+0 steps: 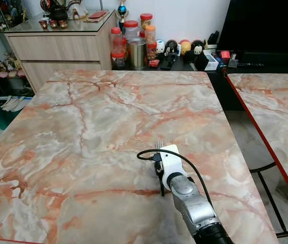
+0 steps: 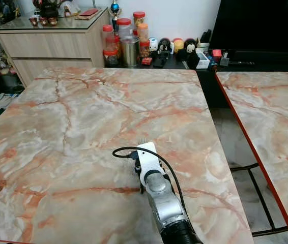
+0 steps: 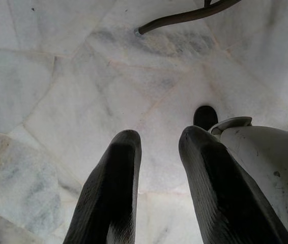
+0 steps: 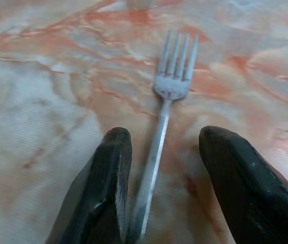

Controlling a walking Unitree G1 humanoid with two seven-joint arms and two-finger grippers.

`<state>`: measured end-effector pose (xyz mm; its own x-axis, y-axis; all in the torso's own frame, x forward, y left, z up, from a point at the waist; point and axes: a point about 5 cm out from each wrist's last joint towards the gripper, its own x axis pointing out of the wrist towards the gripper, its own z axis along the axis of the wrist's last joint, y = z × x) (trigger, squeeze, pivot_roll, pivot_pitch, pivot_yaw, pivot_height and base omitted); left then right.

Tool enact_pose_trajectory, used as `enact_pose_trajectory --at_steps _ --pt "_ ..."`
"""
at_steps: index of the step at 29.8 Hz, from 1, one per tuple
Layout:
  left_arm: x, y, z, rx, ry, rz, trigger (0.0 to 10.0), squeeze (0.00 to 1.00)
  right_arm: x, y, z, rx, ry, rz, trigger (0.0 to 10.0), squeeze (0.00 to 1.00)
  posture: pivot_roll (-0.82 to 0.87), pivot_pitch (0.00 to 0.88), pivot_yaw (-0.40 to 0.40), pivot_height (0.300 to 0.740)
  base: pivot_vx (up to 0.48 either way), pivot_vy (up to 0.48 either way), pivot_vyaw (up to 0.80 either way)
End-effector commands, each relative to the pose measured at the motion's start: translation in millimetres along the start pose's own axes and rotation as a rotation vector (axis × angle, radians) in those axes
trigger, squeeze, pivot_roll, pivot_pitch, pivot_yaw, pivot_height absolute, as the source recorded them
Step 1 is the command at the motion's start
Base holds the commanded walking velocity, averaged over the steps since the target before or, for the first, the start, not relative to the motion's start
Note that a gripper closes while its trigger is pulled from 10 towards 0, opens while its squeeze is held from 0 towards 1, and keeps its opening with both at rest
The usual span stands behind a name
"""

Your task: Setting the table

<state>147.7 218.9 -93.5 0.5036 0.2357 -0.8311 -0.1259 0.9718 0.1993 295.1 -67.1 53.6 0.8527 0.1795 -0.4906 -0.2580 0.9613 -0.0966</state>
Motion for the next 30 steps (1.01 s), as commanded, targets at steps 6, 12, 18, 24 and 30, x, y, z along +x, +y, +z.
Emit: enact_pose_trajectory --at_steps 6,12,18,24,30 --pt "0.3 1.0 1.1 0.013 -0.001 0.002 10.0 0.00 -2.8 9.3 13.7 0.015 -0.048 0.031 10.0 0.00 -0.04 0.000 -0.005 0.740 0.000 0.000 0.00" --pt "0.3 0.2 1.6 0.013 -0.003 -0.001 10.0 0.00 -2.8 9.6 12.6 0.002 -0.034 0.037 10.0 0.00 -0.05 0.000 -0.006 0.740 0.000 0.000 0.00" --pt "0.1 -1.6 -0.1 0.012 0.006 -0.009 10.0 0.00 -0.2 9.8 0.0 -0.020 0.016 0.038 10.0 0.00 -0.05 0.000 -0.009 0.740 0.000 0.000 0.00" --pt "0.0 -3.4 -1.1 0.016 0.014 -0.017 10.0 0.00 3.0 7.8 -11.5 -0.025 0.055 0.035 10.0 0.00 -0.05 0.000 -0.009 0.740 0.000 0.000 0.00" --pt "0.0 -5.3 -1.6 0.020 0.025 -0.032 10.0 0.00 3.3 3.6 -16.8 -0.044 0.089 0.016 10.0 0.00 -0.05 0.000 -0.009 0.740 0.000 0.000 0.00"
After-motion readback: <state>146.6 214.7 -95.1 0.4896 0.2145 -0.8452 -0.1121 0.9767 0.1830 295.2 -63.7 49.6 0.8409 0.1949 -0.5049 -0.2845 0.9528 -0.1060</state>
